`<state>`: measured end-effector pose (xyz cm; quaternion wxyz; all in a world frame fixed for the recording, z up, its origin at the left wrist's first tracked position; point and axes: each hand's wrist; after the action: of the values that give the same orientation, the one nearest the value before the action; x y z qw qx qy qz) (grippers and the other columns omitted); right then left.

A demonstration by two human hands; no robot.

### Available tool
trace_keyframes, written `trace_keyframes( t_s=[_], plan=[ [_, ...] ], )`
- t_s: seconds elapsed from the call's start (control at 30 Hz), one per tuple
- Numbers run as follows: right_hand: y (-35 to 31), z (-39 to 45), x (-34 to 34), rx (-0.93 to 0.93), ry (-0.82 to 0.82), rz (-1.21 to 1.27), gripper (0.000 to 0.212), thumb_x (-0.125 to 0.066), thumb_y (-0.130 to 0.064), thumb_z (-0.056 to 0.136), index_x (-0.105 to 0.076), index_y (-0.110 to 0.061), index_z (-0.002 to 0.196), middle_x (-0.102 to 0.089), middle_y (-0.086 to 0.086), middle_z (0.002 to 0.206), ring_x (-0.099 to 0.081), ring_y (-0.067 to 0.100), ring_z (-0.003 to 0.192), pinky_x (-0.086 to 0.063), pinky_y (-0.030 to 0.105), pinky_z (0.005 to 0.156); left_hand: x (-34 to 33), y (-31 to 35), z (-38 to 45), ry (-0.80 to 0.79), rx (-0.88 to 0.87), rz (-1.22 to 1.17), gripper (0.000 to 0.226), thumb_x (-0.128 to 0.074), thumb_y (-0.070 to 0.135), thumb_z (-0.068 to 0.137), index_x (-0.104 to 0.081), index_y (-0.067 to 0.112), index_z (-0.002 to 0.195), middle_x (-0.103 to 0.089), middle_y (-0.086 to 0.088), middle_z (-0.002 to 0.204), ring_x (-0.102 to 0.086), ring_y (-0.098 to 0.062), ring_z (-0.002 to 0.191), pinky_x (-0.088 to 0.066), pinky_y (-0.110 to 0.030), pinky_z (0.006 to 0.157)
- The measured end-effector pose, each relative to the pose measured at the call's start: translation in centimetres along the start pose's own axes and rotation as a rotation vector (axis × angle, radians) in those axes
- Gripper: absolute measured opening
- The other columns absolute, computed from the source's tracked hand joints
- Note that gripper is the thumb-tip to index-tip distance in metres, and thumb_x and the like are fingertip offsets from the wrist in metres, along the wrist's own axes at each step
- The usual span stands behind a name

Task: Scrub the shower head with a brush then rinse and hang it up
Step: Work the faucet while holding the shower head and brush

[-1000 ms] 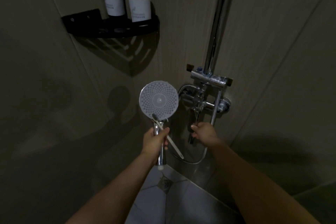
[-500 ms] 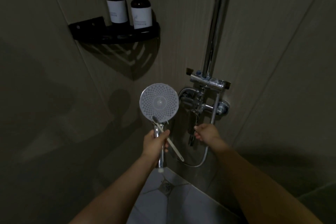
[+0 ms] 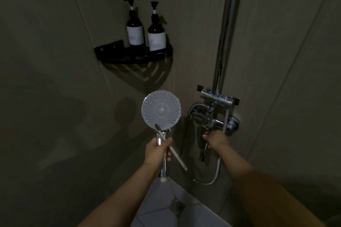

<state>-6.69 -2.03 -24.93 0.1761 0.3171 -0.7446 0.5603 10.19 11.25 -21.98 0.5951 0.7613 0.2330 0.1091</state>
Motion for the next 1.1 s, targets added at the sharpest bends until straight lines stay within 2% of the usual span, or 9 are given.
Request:
trace_keyframes(
  t_s=[0.13,0.27,0.37,0.43,0.6,0.73,0.93,1.0,1.1],
  plan=[
    [-0.2,-0.2,-0.5,-0.051,-0.03,-0.072,0.027,-0.063,-0.019,0.086,-0.066,-0.003,0.107,-0.055,0.009,0.076,-0.05,0.021,0.073,-0.034,0.022,0.053,0.9,1.1,-0.2,0.01,-0.019,0.0,0.013,-0.061,0.011,0.086,-0.051,0.01,0.079,-0.05,-0.005,0.059,-0.047,-0.009,0.042,-0.042,-0.021,0.038],
    [0.0,-0.1,-1.4,-0.105,-0.03,-0.043,0.026,-0.066,-0.015,0.084,-0.066,-0.004,0.108,-0.055,0.012,0.089,-0.053,0.021,0.084,-0.043,0.03,0.062,1.8,2.1,-0.1,0.036,-0.031,-0.006,0.013,-0.062,0.012,0.086,-0.051,0.01,0.079,-0.049,-0.006,0.058,-0.047,-0.012,0.044,-0.041,-0.022,0.038],
    [-0.2,0.0,-1.5,-0.119,-0.032,-0.054,0.009,-0.061,-0.015,0.088,-0.065,-0.008,0.085,-0.064,0.021,0.105,-0.062,0.031,0.099,-0.046,0.034,0.08,2.2,2.8,-0.1,0.046,-0.061,0.006,0.015,-0.062,0.01,0.086,-0.049,0.01,0.077,-0.049,-0.007,0.058,-0.047,-0.012,0.041,-0.04,-0.021,0.037],
    [-0.2,0.1,-1.6,-0.136,-0.024,-0.079,0.016,-0.058,-0.018,0.089,-0.063,-0.003,0.087,-0.063,0.024,0.117,-0.061,0.035,0.109,-0.046,0.032,0.08,2.4,3.1,-0.1,0.049,-0.07,0.014,0.017,-0.062,0.01,0.086,-0.048,0.01,0.076,-0.049,-0.007,0.058,-0.047,-0.011,0.04,-0.041,-0.021,0.037],
    [0.2,0.2,-1.5,-0.165,-0.02,-0.076,0.035,-0.059,-0.024,0.088,-0.062,0.006,0.108,-0.063,0.027,0.115,-0.064,0.034,0.101,-0.046,0.033,0.077,2.8,3.5,0.3,0.067,-0.074,0.016,0.017,-0.063,0.011,0.085,-0.049,0.01,0.075,-0.05,-0.006,0.056,-0.048,-0.011,0.039,-0.042,-0.022,0.038],
    [0.4,0.4,-1.1,-0.148,-0.022,-0.101,0.024,-0.059,-0.027,0.088,-0.057,-0.006,0.076,-0.063,0.025,0.115,-0.056,0.024,0.084,-0.047,0.036,0.08,2.7,3.6,0.4,0.062,-0.065,0.008,0.016,-0.063,0.011,0.085,-0.05,0.011,0.075,-0.051,-0.005,0.056,-0.049,-0.011,0.041,-0.042,-0.022,0.038],
    [0.2,-0.2,-0.1,-0.12,-0.006,-0.193,0.041,-0.061,-0.033,0.087,-0.061,0.0,0.111,-0.064,0.02,0.115,-0.064,0.03,0.105,-0.05,0.038,0.093,2.5,3.9,0.4,0.042,-0.076,0.015,0.016,-0.063,0.011,0.085,-0.05,0.011,0.076,-0.051,-0.006,0.059,-0.049,-0.011,0.042,-0.043,-0.022,0.04],
    [0.3,-0.2,-0.1,-0.111,-0.018,-0.196,0.037,-0.062,-0.032,0.086,-0.063,0.0,0.105,-0.065,0.022,0.108,-0.064,0.027,0.095,-0.049,0.039,0.09,2.5,4.0,0.4,0.042,-0.075,0.011,0.016,-0.063,0.012,0.085,-0.05,0.011,0.077,-0.051,-0.006,0.059,-0.049,-0.012,0.044,-0.043,-0.023,0.041],
    [0.3,-0.1,-0.3,-0.085,-0.036,-0.174,0.023,-0.066,-0.028,0.083,-0.056,-0.01,0.073,-0.057,0.017,0.087,-0.054,0.022,0.08,-0.051,0.04,0.084,2.5,4.0,0.7,0.048,-0.074,0.011,0.015,-0.063,0.012,0.085,-0.05,0.01,0.078,-0.051,-0.006,0.059,-0.049,-0.012,0.044,-0.043,-0.023,0.041]
  ],
)
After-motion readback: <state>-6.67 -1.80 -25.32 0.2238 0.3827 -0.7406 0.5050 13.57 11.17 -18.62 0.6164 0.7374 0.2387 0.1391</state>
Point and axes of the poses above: each hand's wrist, its own z-axis towards the middle knuckle, its own x-axis out of the back of the hand, y = z × x
